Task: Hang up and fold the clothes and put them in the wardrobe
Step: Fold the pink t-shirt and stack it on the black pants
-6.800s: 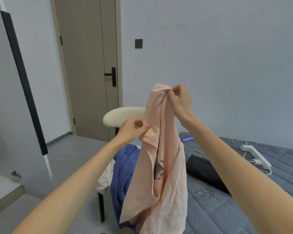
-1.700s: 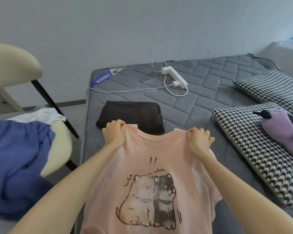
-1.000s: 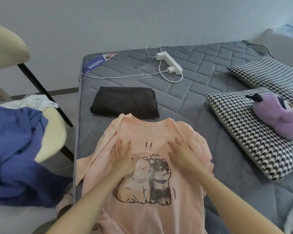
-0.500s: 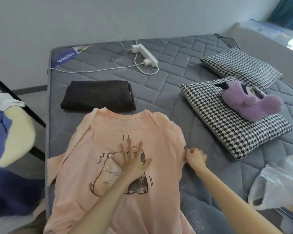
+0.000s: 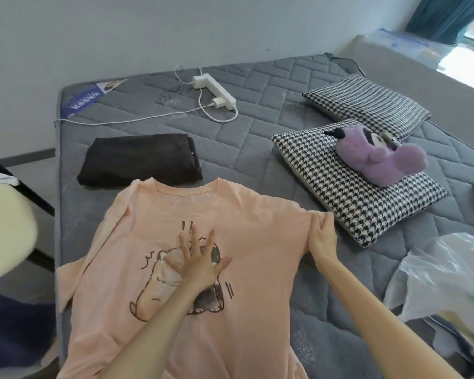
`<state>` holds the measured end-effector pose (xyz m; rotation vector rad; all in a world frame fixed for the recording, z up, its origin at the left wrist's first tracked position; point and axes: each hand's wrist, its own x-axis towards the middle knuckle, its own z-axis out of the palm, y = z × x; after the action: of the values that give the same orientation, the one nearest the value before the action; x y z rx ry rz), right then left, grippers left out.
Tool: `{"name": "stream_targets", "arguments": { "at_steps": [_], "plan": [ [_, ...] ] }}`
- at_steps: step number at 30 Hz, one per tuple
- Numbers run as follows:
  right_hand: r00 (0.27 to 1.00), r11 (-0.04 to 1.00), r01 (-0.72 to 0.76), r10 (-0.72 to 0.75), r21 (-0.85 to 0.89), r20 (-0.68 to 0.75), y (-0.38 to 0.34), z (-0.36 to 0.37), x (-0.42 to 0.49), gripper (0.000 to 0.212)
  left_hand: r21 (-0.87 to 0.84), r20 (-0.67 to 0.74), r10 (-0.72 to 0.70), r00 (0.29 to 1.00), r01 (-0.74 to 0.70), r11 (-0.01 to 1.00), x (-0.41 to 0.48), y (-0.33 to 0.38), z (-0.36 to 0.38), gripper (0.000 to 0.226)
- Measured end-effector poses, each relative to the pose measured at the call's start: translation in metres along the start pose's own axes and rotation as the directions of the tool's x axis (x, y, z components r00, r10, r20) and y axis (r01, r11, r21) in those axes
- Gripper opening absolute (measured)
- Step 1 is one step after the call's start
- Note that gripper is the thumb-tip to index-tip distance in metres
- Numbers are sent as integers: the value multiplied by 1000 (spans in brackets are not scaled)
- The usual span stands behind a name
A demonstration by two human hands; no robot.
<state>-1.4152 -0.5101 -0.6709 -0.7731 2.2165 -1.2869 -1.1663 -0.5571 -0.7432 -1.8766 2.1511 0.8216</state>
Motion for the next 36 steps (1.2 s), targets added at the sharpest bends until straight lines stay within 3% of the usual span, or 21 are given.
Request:
{"name": "stream_targets", "arguments": {
  "at_steps": [3,9,15,18,20,23,26,30,33,36],
  "plan": [
    [996,998,5,-11,-62,-89,6,-8,-7,7,22,20,-5,1000,5,1000,1,-1,-2,86],
    [903,905,-418,404,-82,-145,43,-7,-16,20,31,24,4,1000,-5,999,1,-4,-5,86],
    [859,859,-510,511,40,-24,37,-15,-4,71,47,26,11,1000,-13,999,-1,-2,-10,88],
    [897,897,-442,441,14,34,37,-11,-7,74,45,28,23,999,-24,999,-4,-2,-12,88],
    [948,947,-317,318,-61,5,38,-10,-9,74,43,27,31,999,-32,999,-5,-1,-14,89],
    [994,965,-107,99,-238,-46,45,-17,-9,52,38,29,45,999,-46,998,-6,-1,-18,89],
    [1000,890,-21,29,-456,12,52,-20,-16,31,47,41,71,997,-73,996,-6,-4,-21,89],
    [991,738,88,-130,-669,-13,41,-12,-22,42,63,68,188,980,-192,979,-8,-21,-33,81],
    [979,740,170,-200,-650,29,23,9,-31,41,-2,-63,274,960,-275,961,-17,-38,-49,58],
    [950,748,311,-266,-587,164,3,43,-44,40,-106,-297,208,932,-248,963,-32,-56,-65,28]
  ]
}}
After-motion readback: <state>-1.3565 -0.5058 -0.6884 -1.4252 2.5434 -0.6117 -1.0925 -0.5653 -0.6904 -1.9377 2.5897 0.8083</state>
